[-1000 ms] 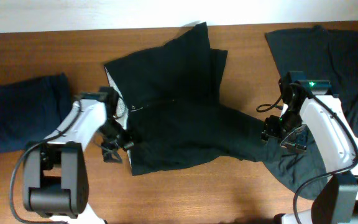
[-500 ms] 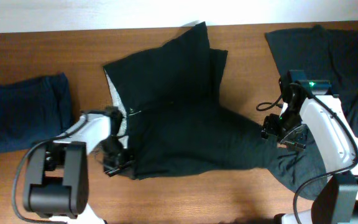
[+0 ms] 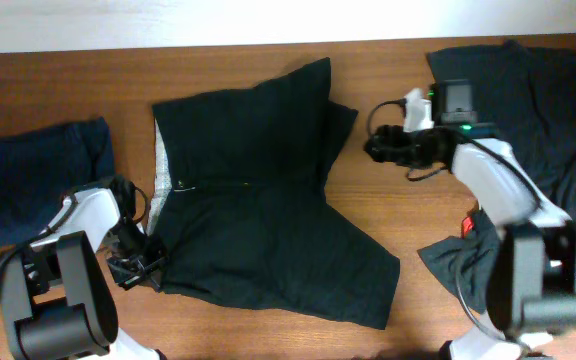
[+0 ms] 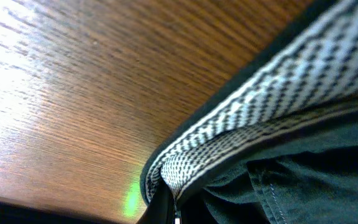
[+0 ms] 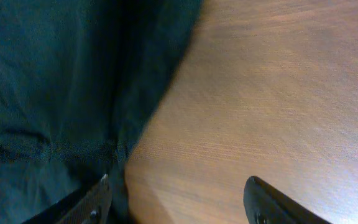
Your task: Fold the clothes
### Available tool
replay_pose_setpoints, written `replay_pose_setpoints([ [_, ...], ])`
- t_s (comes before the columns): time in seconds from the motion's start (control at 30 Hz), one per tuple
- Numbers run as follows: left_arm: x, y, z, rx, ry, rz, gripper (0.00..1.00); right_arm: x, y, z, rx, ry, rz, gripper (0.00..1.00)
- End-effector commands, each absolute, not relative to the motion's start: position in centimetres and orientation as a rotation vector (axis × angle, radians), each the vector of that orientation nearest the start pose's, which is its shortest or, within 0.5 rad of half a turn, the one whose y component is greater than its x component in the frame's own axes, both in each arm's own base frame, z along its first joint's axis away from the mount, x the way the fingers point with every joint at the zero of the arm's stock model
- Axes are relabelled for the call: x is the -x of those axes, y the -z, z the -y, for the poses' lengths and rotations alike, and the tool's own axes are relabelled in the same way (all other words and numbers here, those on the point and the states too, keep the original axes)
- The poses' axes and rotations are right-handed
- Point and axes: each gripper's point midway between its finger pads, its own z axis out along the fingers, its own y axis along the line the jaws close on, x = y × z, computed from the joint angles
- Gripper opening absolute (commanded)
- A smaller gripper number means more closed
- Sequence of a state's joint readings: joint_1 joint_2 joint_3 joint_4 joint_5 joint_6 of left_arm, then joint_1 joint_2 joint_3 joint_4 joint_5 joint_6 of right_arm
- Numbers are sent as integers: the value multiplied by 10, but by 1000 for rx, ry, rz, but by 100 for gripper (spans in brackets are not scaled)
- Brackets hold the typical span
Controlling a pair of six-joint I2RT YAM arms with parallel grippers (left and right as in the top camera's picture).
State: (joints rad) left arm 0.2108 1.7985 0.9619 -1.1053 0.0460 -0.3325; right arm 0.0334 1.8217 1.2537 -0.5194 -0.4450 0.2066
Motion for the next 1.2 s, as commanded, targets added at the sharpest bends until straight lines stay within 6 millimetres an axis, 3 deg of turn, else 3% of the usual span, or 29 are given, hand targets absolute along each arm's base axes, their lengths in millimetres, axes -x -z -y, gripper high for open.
replay_pose_setpoints([
  [0.0, -207, -1, -28, 902, 73, -3347, 2, -446, -53, -122, -46, -757, -2623, 72],
  [0.13, -208, -1, -28, 901, 72, -3347, 3, -487, -19, -121, -222, -683, -2533, 72],
  [0.23, -209, 0, -28, 900, 71, -3342, 3, -511, -2, -123, -237, -704, -2444, 71],
  [0.47, -209, 0, -28, 898, 72, -3340, 3, -537, 10, -125, -227, -694, -2366, 70],
  [0.5, -209, 0, -28, 899, 73, -3340, 3, -539, 10, -125, -229, -685, -2363, 66],
  [0.57, -209, 0, -28, 899, 74, -3340, 4, -543, 9, -124, -235, -661, -2354, 48],
  [0.67, -209, 0, -28, 899, 78, -3340, 4, -546, 8, -121, -247, -625, -2348, 38],
  [0.77, -209, 0, -28, 899, 78, -3340, 3, -547, 9, -117, -257, -601, -2344, 7],
  [0.87, -210, 0, -28, 898, 78, -3336, 4, -547, 9, -116, -261, -595, -2344, 4],
  [1.0, -211, 0, -28, 897, 78, -3334, 3, -559, -13, -85, -311, -563, -2319, 4],
  [1.1, -215, 1, -25, 898, 119, -3316, 4, -566, -60, -15, -401, -471, -2338, 4],
  [1.17, -219, 2, -23, 897, 149, -3302, 3, -563, -77, 14, -450, -434, -2376, 4],
])
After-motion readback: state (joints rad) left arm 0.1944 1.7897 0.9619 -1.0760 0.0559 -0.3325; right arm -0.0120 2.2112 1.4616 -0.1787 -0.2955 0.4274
